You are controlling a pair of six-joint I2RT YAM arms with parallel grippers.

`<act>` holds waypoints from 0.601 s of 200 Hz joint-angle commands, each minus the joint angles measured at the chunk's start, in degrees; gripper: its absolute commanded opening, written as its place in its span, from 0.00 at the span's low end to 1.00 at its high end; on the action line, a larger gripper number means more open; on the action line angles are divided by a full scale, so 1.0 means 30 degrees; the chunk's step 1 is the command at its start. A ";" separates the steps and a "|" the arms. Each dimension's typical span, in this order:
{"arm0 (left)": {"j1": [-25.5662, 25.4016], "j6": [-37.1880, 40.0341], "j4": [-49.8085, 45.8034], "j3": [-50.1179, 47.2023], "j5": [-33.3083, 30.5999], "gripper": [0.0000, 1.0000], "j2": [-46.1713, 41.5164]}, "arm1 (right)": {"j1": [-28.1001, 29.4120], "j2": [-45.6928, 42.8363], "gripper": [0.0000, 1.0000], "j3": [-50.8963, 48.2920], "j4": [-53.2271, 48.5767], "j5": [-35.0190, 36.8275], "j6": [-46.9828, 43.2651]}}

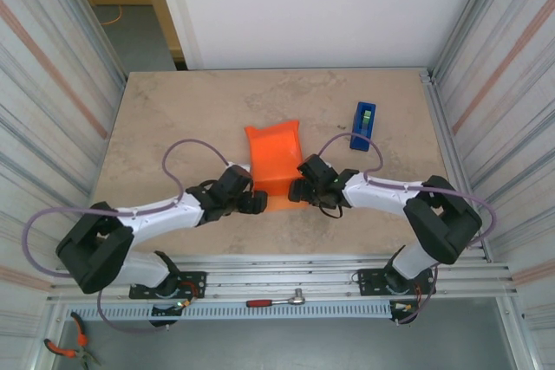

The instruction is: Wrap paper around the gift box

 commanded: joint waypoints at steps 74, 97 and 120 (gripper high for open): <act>-0.0878 -0.0754 -0.1127 0.3041 -0.4388 0.87 0.3745 | 0.0272 0.1014 0.83 0.1029 0.0183 0.2247 0.1338; -0.1345 -0.0885 -0.1438 0.3422 -0.4986 0.87 0.4378 | 0.0393 0.1171 0.82 0.1240 -0.0185 0.2804 0.1397; -0.1475 -0.1004 -0.1639 0.3646 -0.5198 0.87 0.4748 | 0.0596 0.1382 0.79 0.1475 -0.0424 0.3173 0.1397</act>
